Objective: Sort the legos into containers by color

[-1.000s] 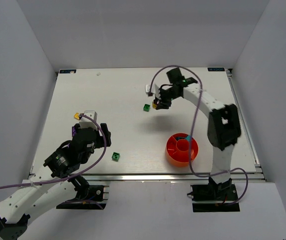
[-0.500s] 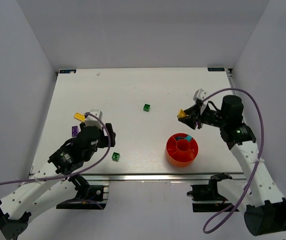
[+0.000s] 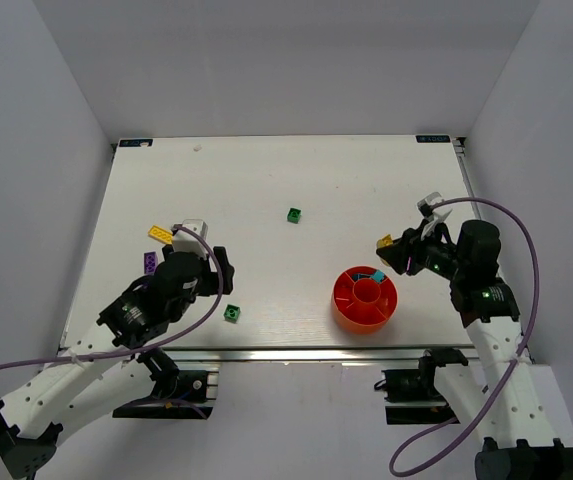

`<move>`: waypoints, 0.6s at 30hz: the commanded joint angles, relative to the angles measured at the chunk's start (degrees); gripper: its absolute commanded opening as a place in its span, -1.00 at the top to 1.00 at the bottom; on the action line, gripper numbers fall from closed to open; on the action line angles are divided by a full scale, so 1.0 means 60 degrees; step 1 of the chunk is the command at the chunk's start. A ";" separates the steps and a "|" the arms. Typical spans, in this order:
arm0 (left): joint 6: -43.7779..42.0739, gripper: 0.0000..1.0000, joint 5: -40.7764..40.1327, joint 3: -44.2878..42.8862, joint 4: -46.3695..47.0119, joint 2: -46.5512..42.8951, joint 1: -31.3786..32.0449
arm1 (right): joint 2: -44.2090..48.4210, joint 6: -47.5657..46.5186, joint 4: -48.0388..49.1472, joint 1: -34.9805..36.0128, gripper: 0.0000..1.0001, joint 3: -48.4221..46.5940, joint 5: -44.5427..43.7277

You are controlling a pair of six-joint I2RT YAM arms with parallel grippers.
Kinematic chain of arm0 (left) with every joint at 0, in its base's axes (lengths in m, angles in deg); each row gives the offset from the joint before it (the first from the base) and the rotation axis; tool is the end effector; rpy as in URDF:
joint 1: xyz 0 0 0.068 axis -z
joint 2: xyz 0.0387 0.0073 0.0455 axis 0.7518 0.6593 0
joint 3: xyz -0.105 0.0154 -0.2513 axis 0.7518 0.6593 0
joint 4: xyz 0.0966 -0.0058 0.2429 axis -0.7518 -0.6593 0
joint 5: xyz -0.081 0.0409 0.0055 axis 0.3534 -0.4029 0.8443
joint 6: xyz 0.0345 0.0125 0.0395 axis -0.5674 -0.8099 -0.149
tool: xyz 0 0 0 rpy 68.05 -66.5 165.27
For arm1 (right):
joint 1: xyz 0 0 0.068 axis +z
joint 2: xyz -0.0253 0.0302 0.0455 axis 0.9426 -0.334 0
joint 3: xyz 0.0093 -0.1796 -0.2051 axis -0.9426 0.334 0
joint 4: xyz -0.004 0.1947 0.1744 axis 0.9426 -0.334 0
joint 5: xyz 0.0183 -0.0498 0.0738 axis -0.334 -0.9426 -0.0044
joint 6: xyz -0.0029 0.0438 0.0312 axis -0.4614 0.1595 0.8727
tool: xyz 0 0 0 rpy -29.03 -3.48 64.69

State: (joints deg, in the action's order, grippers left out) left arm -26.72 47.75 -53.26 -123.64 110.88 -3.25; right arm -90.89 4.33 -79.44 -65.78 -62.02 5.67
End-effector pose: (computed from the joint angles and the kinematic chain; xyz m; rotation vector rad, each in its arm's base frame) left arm 0.1119 -0.0916 0.2924 0.0869 2.1013 -0.2666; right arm 0.1571 0.0335 0.3157 -0.5267 1.7948 0.6007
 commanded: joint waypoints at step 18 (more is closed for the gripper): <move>-0.0070 -0.78 0.0133 0.0046 0.0259 -0.0418 -0.0024 | -0.0236 0.3284 -0.2546 -0.0243 1.00 0.0434 -0.0835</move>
State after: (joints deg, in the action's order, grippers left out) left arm -26.79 48.01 -53.26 -122.57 109.13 -3.25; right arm -94.48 19.93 -94.32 -66.80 -60.70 -0.40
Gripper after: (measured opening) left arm 0.888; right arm 0.425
